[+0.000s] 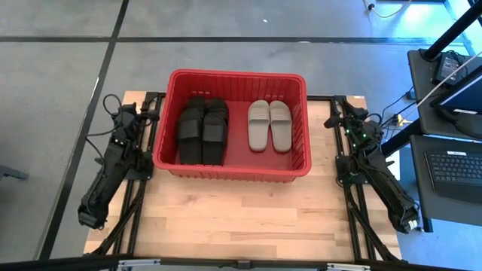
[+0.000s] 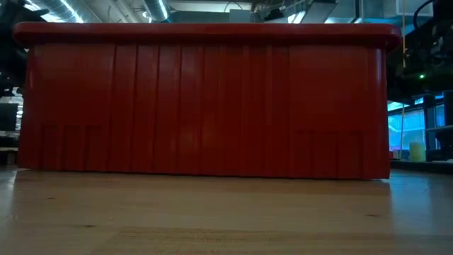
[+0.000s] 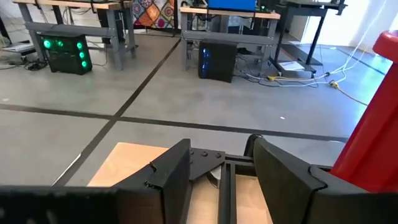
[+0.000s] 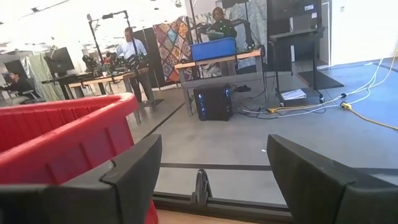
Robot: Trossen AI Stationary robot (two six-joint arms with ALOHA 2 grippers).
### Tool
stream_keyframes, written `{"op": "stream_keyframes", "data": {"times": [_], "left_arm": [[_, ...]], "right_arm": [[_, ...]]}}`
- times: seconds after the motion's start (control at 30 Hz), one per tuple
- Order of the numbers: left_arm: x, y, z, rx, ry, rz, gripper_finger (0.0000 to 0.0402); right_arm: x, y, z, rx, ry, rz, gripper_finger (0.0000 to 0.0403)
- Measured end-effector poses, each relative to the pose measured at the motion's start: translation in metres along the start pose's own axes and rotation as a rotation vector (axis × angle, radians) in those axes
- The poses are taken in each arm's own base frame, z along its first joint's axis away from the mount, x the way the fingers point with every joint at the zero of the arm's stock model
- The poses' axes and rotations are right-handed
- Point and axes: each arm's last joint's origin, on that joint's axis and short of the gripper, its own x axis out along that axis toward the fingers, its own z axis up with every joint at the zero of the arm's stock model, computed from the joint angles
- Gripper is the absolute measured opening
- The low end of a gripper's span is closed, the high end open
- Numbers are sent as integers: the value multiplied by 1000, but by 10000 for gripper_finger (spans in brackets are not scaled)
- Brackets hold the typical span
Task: Pick and place slides into bin
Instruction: Return to Home Position
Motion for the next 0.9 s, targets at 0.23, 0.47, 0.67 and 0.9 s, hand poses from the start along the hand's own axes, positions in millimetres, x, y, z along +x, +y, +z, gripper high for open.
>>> {"op": "stream_keyframes", "data": {"times": [0.23,0.47,0.67,0.9], "left_arm": [[0,1,-4,76,38,4,171],[0,1,-4,75,38,3,171],[0,1,-4,78,38,3,171],[0,1,-4,78,39,3,171]], "right_arm": [[0,-1,-3,-21,29,-6,292],[0,-1,-3,-21,29,-6,292],[0,-1,-3,-20,29,-6,292],[0,-1,-3,-21,29,-6,292]]}}
